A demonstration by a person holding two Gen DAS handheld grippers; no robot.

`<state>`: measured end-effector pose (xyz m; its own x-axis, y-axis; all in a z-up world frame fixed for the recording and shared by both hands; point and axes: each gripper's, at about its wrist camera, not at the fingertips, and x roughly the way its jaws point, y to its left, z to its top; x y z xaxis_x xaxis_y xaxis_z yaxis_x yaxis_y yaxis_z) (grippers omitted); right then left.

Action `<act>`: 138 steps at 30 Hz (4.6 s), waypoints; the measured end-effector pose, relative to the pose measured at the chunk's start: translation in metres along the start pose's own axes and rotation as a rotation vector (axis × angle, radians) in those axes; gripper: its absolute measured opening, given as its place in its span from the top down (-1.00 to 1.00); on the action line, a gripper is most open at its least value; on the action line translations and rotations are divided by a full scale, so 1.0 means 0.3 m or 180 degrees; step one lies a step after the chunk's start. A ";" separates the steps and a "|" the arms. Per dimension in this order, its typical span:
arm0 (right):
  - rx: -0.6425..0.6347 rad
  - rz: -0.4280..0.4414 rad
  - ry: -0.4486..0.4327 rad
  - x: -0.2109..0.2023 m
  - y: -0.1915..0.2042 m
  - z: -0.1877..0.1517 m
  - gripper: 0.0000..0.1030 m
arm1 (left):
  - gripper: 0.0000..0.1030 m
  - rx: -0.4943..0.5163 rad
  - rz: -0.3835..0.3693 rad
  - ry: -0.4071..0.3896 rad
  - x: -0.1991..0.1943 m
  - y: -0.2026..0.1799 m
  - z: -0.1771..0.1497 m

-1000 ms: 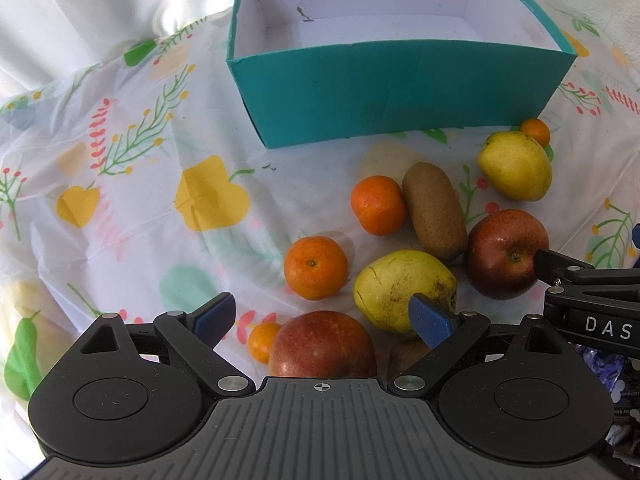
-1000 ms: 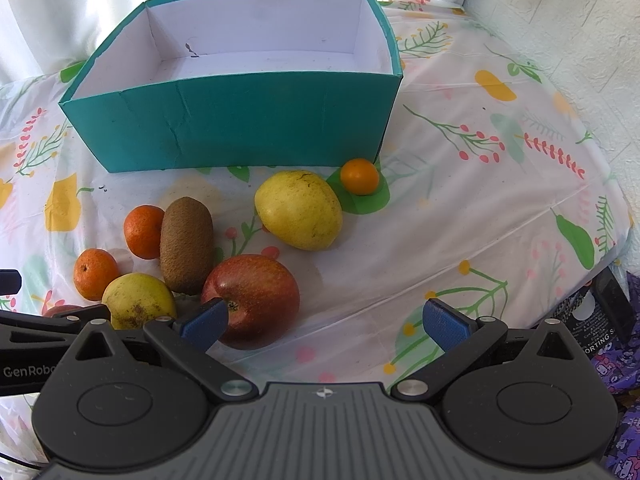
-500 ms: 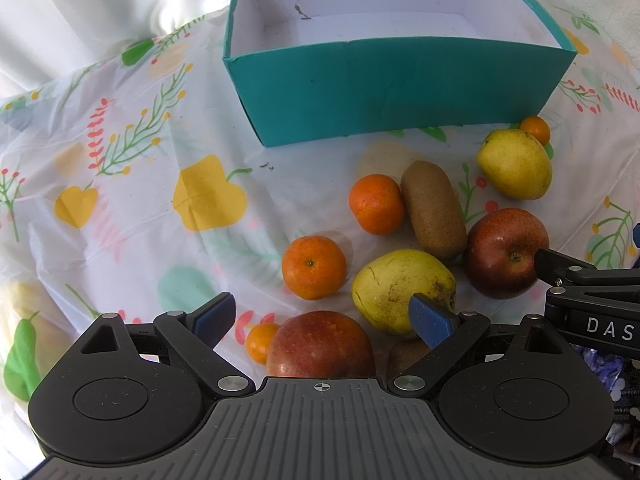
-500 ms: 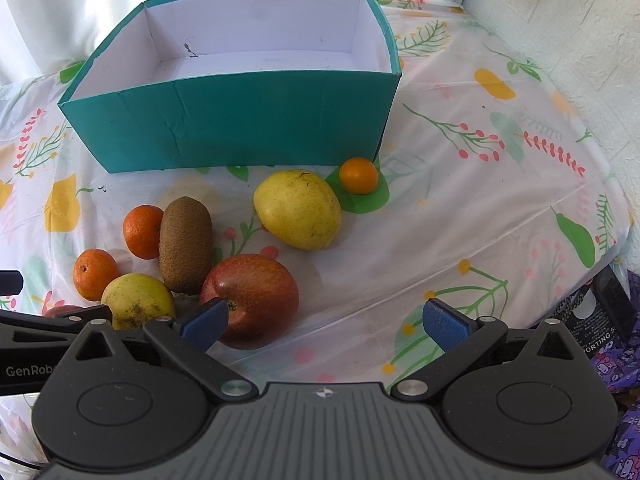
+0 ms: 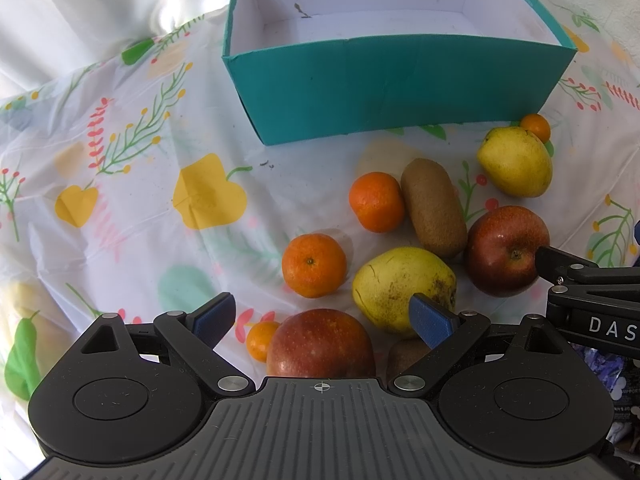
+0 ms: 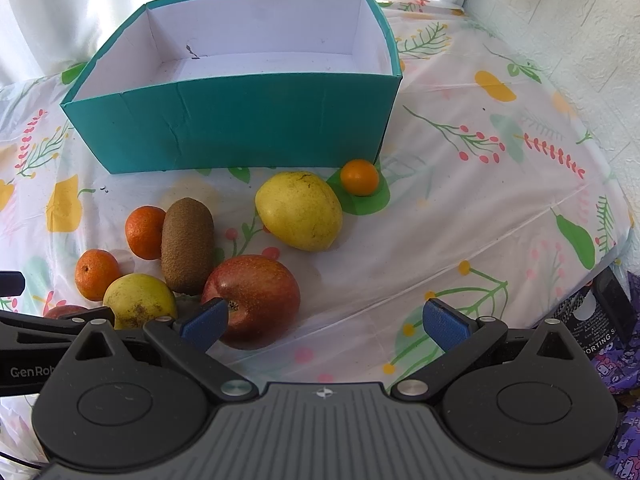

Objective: Organize fruits

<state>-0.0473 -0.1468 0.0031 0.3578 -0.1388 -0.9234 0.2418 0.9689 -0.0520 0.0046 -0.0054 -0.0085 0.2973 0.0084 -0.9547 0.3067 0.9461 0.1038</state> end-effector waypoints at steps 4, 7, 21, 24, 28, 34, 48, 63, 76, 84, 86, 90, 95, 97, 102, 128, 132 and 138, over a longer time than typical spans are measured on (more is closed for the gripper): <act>-0.0002 -0.0002 0.0000 0.000 -0.001 0.000 -1.00 | -0.88 0.0004 -0.0006 -0.0002 0.000 0.002 -0.005; -0.0005 0.0000 0.0000 0.001 0.000 0.000 -1.00 | -0.88 0.0003 -0.0004 0.0004 0.000 0.002 -0.005; -0.0001 0.0018 0.0014 0.003 0.000 0.004 -1.00 | -0.88 0.0005 -0.0005 0.0039 0.005 0.007 -0.002; -0.0001 0.0020 0.0017 0.004 0.001 0.004 -1.00 | -0.88 0.0007 -0.0004 0.0046 0.006 0.007 0.001; -0.0004 0.0022 0.0017 0.004 0.000 0.004 -1.00 | -0.88 0.0006 -0.0011 0.0062 0.007 0.007 0.005; 0.0013 0.0039 0.0025 0.010 -0.004 0.006 -1.00 | -0.88 -0.0001 -0.0034 0.0070 0.012 0.010 0.008; 0.0042 0.0071 0.0008 0.013 -0.013 0.007 -1.00 | -0.88 -0.0030 -0.0057 0.0069 0.015 0.013 0.013; 0.0129 0.0286 -0.0168 -0.015 -0.034 0.002 -1.00 | -0.88 -0.0131 -0.0161 -0.0098 -0.015 0.050 0.012; 0.0211 0.1178 -0.0624 -0.031 -0.148 -0.107 -1.00 | -0.88 -0.0048 -0.0259 -0.0675 -0.067 0.127 -0.101; 0.0076 0.0841 -0.0455 0.030 -0.105 -0.135 -1.00 | -0.88 0.0165 -0.0579 -0.0695 -0.047 0.106 -0.197; -0.0014 0.0807 -0.0484 0.033 -0.096 -0.132 -1.00 | -0.88 0.0179 -0.0662 -0.0737 -0.042 0.097 -0.215; -0.0145 0.0772 -0.0476 0.051 -0.067 -0.126 -1.00 | -0.88 0.0187 -0.0479 -0.0801 -0.018 0.075 -0.231; -0.0282 0.0821 -0.0461 0.072 -0.038 -0.125 -0.98 | -0.87 0.0161 -0.0437 -0.0837 0.008 0.079 -0.237; -0.0335 0.0816 -0.0481 0.079 -0.028 -0.122 -0.83 | -0.82 0.0128 -0.0445 -0.0901 0.013 0.086 -0.242; -0.0485 0.0800 -0.0412 0.109 0.000 -0.117 -0.60 | -0.63 0.0160 -0.0481 -0.0810 0.040 0.079 -0.244; -0.0830 0.0666 -0.0337 0.188 0.091 -0.078 -0.42 | -0.87 0.0338 -0.0151 -0.0688 0.095 0.082 -0.238; -0.0841 0.0660 -0.0328 0.195 0.099 -0.068 -0.43 | -0.84 0.0418 -0.0106 -0.0691 0.084 0.073 -0.240; -0.0819 0.0669 -0.0294 0.197 0.095 -0.064 -0.46 | -0.77 0.0497 -0.0089 -0.0691 0.068 0.062 -0.241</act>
<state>-0.0366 -0.1234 -0.0602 0.4587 0.0628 -0.8864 -0.0772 0.9965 0.0307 -0.0489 0.0357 -0.0462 0.4686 -0.1027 -0.8774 0.4482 0.8835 0.1359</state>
